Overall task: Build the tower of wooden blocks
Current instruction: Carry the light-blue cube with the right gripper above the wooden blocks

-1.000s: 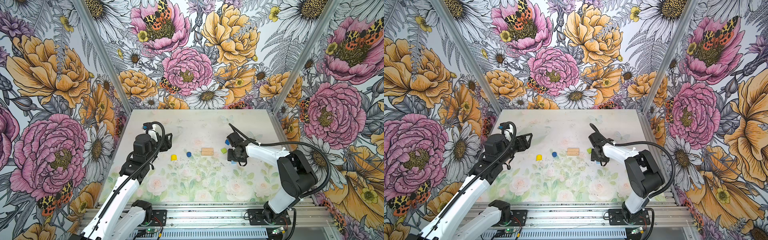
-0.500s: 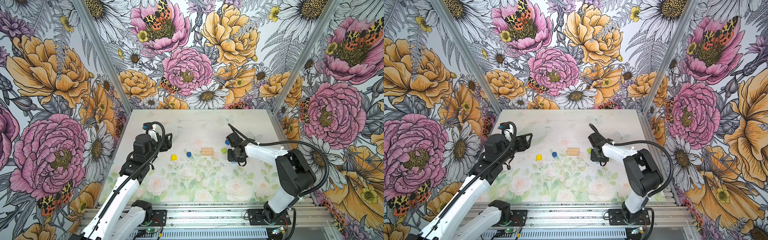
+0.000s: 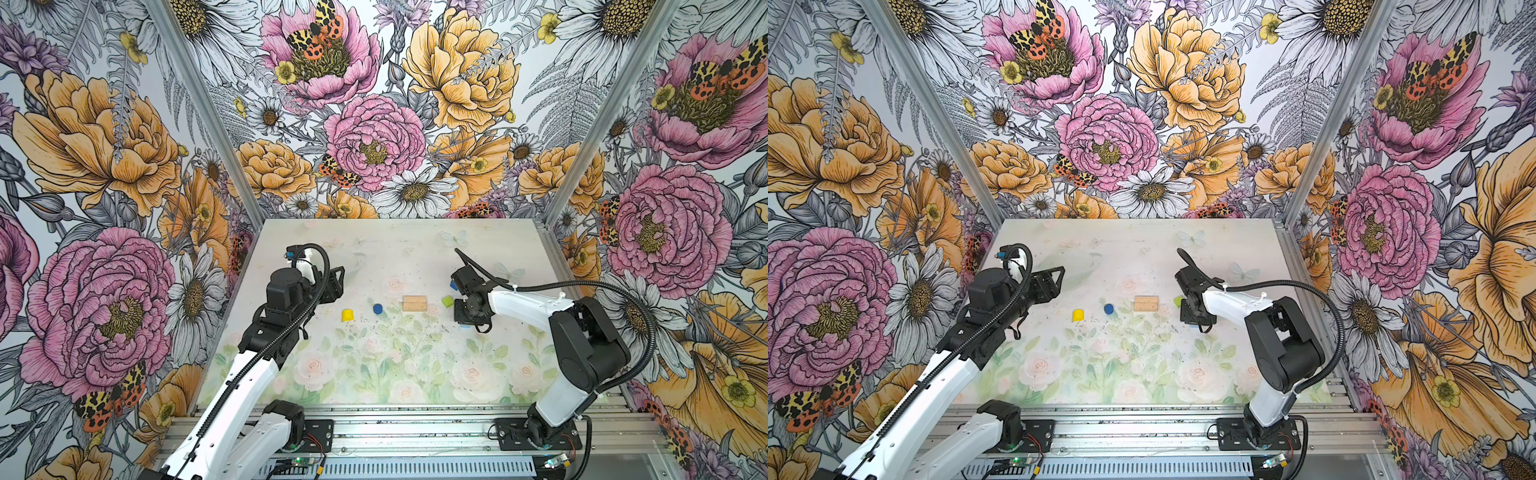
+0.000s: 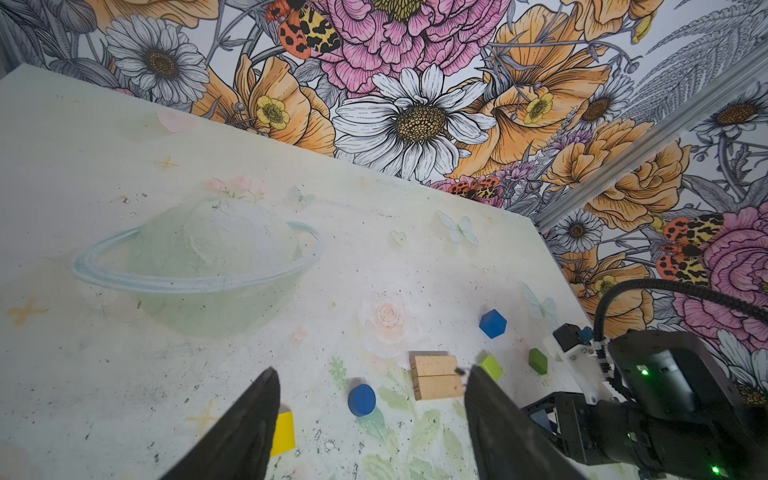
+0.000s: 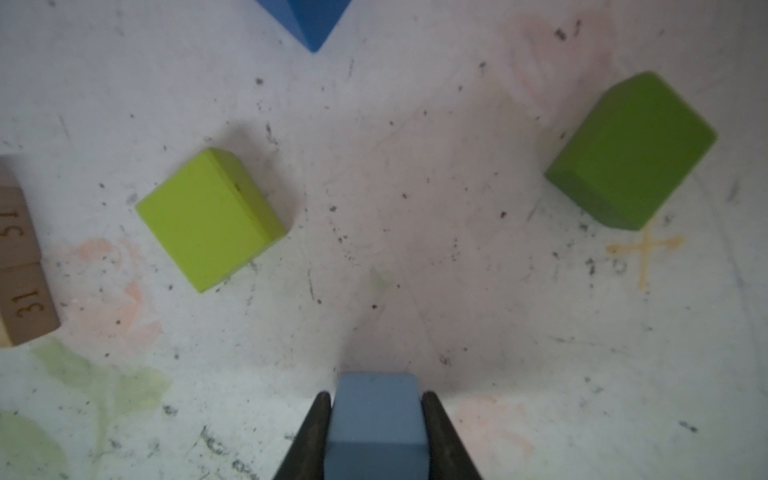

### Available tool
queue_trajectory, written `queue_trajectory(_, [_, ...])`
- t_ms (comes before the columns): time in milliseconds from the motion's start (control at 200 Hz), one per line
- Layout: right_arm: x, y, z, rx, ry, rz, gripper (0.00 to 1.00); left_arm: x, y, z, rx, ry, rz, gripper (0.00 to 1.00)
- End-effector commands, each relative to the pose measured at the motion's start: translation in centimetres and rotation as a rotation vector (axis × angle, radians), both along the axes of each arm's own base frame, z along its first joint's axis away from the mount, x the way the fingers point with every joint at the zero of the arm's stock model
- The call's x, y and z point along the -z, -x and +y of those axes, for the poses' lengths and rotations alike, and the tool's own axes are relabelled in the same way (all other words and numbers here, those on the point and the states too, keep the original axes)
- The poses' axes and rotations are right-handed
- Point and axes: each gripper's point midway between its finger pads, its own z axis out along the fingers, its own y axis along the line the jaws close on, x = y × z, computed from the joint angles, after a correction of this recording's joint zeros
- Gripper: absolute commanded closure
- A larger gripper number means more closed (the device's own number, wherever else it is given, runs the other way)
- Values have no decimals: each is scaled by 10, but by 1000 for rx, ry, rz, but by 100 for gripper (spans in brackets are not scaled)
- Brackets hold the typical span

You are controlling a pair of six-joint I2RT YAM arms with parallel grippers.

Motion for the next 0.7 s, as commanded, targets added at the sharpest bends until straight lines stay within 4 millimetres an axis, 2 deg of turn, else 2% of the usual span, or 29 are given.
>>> queue_trajectory(0, [-8, -8, 9, -9, -26, -30, 87, -1, 1, 4, -13, -24, -15, 28])
queue_trajectory(80, [-13, -8, 11, -8, -38, -39, 100, -2, 2, 3, -11, -21, -18, 28])
queue_trajectory(250, [-38, -13, 23, -22, -69, -82, 100, -3, 2, 3, -7, -20, -20, 28])
queue_trajectory(495, [-79, -29, 53, -92, -89, -133, 100, -5, 6, 6, -18, -29, -30, 28])
queue_trajectory(696, [-91, -43, 91, -156, -98, -138, 100, -6, 8, 6, -22, -39, -36, 28])
